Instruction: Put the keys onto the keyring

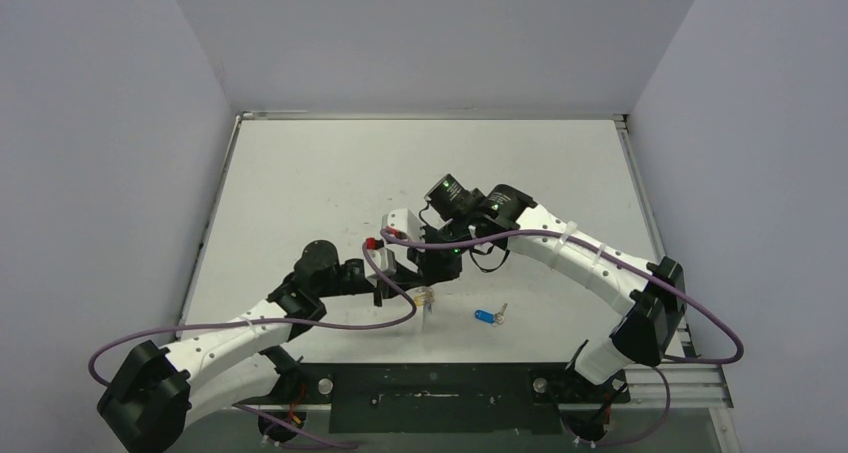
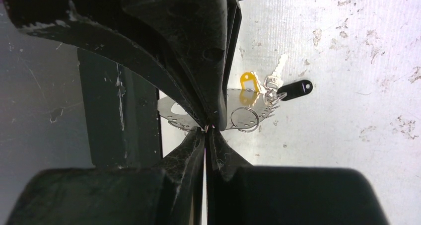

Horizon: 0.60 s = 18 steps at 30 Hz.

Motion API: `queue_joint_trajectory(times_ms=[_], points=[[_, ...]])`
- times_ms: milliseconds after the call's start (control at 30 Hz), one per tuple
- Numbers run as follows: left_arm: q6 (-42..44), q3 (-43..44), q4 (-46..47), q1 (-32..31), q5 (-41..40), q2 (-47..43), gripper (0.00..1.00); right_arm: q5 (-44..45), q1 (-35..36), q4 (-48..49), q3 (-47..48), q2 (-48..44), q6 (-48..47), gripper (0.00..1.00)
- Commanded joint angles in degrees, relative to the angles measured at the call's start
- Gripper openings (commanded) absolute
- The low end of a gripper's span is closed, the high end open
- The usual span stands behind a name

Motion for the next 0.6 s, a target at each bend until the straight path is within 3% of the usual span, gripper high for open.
queue_joint_trajectory(times_ms=[0, 100, 233, 333, 567], points=[[-1.65, 0.85, 8.44, -0.54, 1.4, -0.85, 0.0, 1.42, 0.6, 1.58, 2.13, 1.02, -0.18, 0.0], [-2.54, -0.09, 9.35, -0.6, -0.12, -1.78, 0.0, 4.17, 0.44, 4.28, 1.67, 0.13, 1.64, 0.01], [-4.51, -2.84, 12.48, -0.66, -4.23, -3.66, 0.0, 6.65, -0.92, 13.21, -4.13, -5.48, 4.21, 0.38], [-7.38, -5.78, 18.17, -0.67, -7.78, -4.73, 0.0, 3.75, -3.54, 21.86, -9.87, -10.51, 7.26, 0.5], [-9.47, -11.03, 32.21, -0.84, -12.6, -4.98, 0.0, -6.0, -9.9, 48.87, -27.07, -21.29, 14.9, 0.57]])
